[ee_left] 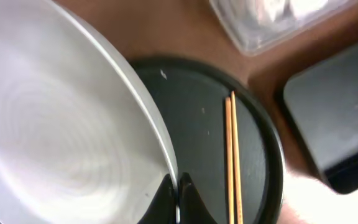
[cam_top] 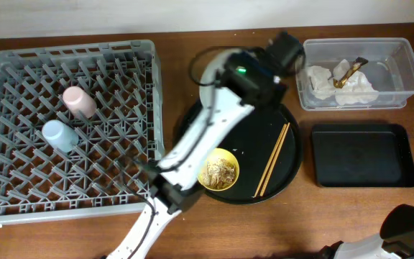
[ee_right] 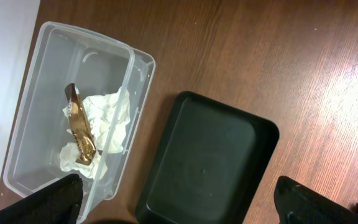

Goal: Sort waste into correct bins and load items into the dishwasher rack
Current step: 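Grasp the white plate edge with the left gripper and lift, then stand the white plate upright in the rack's back-right slots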

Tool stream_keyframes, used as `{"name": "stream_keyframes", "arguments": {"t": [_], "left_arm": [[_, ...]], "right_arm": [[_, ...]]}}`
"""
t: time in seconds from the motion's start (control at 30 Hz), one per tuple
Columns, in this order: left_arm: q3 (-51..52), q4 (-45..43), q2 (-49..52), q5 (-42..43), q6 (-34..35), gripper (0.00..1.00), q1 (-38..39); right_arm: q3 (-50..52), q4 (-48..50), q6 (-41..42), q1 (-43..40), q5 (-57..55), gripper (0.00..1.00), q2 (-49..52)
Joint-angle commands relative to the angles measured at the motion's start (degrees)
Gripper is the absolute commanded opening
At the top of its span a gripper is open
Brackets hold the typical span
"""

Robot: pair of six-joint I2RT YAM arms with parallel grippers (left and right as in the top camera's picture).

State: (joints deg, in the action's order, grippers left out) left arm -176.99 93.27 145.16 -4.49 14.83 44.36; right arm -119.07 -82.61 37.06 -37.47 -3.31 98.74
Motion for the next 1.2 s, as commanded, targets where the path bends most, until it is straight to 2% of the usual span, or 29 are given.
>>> {"name": "stream_keyframes", "arguments": {"t": [0.0,0.07,0.23,0.3,0.47,0.6,0.83,0.97,1.07,1.1,1.17], "left_arm": [[-2.8,2.4,-4.6,2.2,2.1,0.01,-7.3],[-2.8,3.4,-6.4,7.8,2.0,0.01,-11.7],[-2.3,3.4,-7.1,37.1,-1.9,0.01,-26.5],[-1.2,3.4,-7.1,46.4,-3.4,0.01,-32.5],[2.4,3.4,-7.1,61.7,-8.2,0.01,-44.4],[6.8,3.4,-7.1,63.3,-11.7,0.01,-49.0],[20.7,3.5,-7.1,63.3,-21.2,0.01,-54.9],[24.0,3.5,-7.1,63.2,-24.9,0.01,-57.3],[24.1,3.5,-7.1,63.2,-25.2,0.02,-57.9],[24.1,3.5,-7.1,63.3,-25.0,0.15,-57.9],[24.1,3.5,-7.2,63.2,-24.0,0.75,-57.9]], "right_arm": [[-0.1,-0.1,0.1,0.0,0.1,0.99,-0.2],[-0.1,-0.1,0.1,0.0,0.1,0.99,-0.2],[-0.1,-0.1,0.1,0.0,0.1,0.99,-0.2],[-0.1,-0.1,0.1,0.0,0.1,0.99,-0.2],[-0.1,-0.1,0.1,0.0,0.1,0.99,-0.2],[-0.1,-0.1,0.1,0.0,0.1,0.99,-0.2],[-0.1,-0.1,0.1,0.0,0.1,0.99,-0.2],[-0.1,-0.1,0.1,0.0,0.1,0.99,-0.2],[-0.1,-0.1,0.1,0.0,0.1,0.99,-0.2],[-0.1,-0.1,0.1,0.0,0.1,0.99,-0.2],[-0.1,-0.1,0.1,0.0,0.1,0.99,-0.2]]}}
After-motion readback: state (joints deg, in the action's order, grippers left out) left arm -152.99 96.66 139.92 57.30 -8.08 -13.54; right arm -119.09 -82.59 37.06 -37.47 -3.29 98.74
